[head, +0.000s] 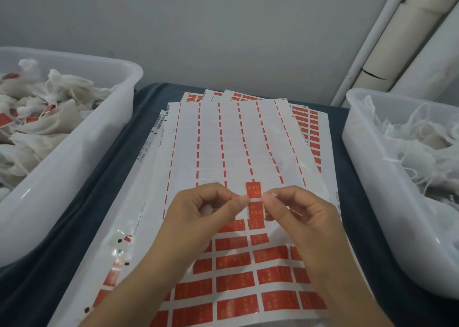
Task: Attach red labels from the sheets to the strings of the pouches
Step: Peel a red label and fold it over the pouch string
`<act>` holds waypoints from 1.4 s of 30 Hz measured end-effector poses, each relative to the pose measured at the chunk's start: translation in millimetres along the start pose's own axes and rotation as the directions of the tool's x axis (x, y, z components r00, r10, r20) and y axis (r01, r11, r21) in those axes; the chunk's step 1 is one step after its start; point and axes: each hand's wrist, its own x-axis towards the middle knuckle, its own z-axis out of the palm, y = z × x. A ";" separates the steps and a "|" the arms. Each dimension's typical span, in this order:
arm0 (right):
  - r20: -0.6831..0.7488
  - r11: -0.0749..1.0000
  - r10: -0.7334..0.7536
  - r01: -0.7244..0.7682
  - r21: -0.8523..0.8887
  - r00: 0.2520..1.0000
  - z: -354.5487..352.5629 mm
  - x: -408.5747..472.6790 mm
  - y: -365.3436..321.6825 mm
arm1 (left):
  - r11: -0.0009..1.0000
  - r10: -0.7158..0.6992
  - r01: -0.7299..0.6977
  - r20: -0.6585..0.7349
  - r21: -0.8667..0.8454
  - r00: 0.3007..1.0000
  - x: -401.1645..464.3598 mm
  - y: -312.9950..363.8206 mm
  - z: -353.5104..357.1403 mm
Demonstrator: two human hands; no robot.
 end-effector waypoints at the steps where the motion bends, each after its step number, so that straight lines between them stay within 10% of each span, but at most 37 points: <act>1: -0.005 1.000 -0.002 0.002 -0.011 1.000 -0.1 0.3 0.7 | 0.994 0.060 -0.057 -0.037 0.090 0.997 -0.4 -1.3 1.0; 7: 0.024 1.000 0.009 -0.009 -0.020 1.000 0.7 2.2 0.8 | 0.593 0.659 -0.557 0.046 0.582 0.751 -1.2 -10.2 1.9; 11: 0.049 0.997 -0.041 0.044 -0.063 0.998 -2.0 2.2 0.1 | 0.431 0.743 -0.640 0.152 0.636 0.652 -2.4 -18.5 2.4; 21: 0.011 0.853 -0.343 0.317 -0.414 0.939 -0.2 1.0 5.9 | 0.729 0.558 -0.514 0.044 0.452 0.829 -2.8 -14.3 8.1; 26: -0.171 0.985 -0.170 0.172 0.002 0.971 -5.6 -1.5 -8.3 | 0.990 0.141 -0.141 -0.107 0.009 0.984 -7.3 1.3 7.3; 30: -0.057 0.988 0.022 -0.013 0.156 0.998 4.6 -3.8 -8.9 | 0.927 -0.128 0.088 -0.086 -0.365 0.988 -6.1 12.8 4.7; 42: 0.001 0.973 0.085 -0.083 0.217 0.996 15.6 -7.1 -2.0 | 0.935 -0.031 0.007 -0.061 -0.356 0.998 -10.1 12.4 10.0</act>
